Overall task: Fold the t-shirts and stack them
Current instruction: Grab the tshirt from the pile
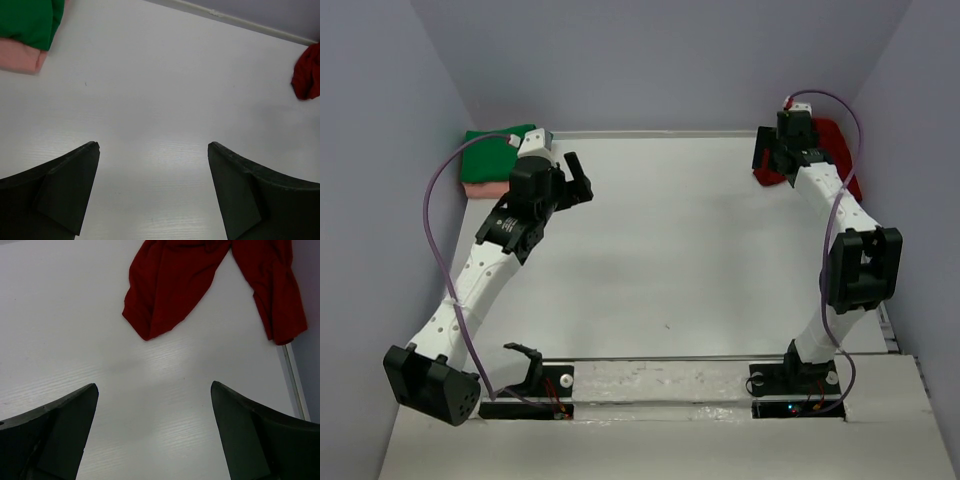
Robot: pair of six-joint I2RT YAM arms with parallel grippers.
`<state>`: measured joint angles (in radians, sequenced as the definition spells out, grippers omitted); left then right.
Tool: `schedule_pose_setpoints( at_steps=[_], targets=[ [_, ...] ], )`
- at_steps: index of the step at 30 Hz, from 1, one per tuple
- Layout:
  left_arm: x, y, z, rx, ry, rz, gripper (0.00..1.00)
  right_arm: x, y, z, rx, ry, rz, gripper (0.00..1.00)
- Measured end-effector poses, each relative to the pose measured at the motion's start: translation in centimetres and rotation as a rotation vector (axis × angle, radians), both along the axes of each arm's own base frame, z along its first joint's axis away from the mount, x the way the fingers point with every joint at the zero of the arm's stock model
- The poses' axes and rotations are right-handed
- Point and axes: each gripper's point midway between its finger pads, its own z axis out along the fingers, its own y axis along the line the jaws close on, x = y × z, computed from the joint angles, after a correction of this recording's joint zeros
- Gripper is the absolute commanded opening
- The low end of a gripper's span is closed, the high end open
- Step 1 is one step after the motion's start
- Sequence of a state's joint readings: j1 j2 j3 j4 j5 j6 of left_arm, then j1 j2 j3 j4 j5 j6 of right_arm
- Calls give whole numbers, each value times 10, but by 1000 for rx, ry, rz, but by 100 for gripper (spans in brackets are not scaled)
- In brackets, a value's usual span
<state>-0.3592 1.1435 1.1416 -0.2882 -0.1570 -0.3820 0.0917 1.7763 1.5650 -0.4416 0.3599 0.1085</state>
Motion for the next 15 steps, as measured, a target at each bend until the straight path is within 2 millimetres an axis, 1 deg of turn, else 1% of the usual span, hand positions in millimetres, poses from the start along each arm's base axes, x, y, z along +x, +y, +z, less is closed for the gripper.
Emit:
schedule_pose_setpoints(
  at_steps=[3,5,7,8,10,13,15],
  targets=[
    [-2,0,2,-12,-3,4,99,0,-2,4,-20,-11,3,94],
    [-4,0,4,-20,-6,6,99,4,-3,-1,-26,-3,1,93],
    [-6,1,8,-26,-13,6,99,13,-5,-6,-23,20,-9,93],
    [-9,2,11,-29,-20,7,99,23,-5,-12,-18,31,-13,93],
    [-12,3,16,-34,-33,6,99,29,-3,-20,-7,42,-19,93],
    [-16,4,23,-38,-53,9,99,19,-1,-33,11,79,-20,93],
    [-16,5,24,-35,-58,12,99,6,0,-36,23,94,-17,93]
  ],
)
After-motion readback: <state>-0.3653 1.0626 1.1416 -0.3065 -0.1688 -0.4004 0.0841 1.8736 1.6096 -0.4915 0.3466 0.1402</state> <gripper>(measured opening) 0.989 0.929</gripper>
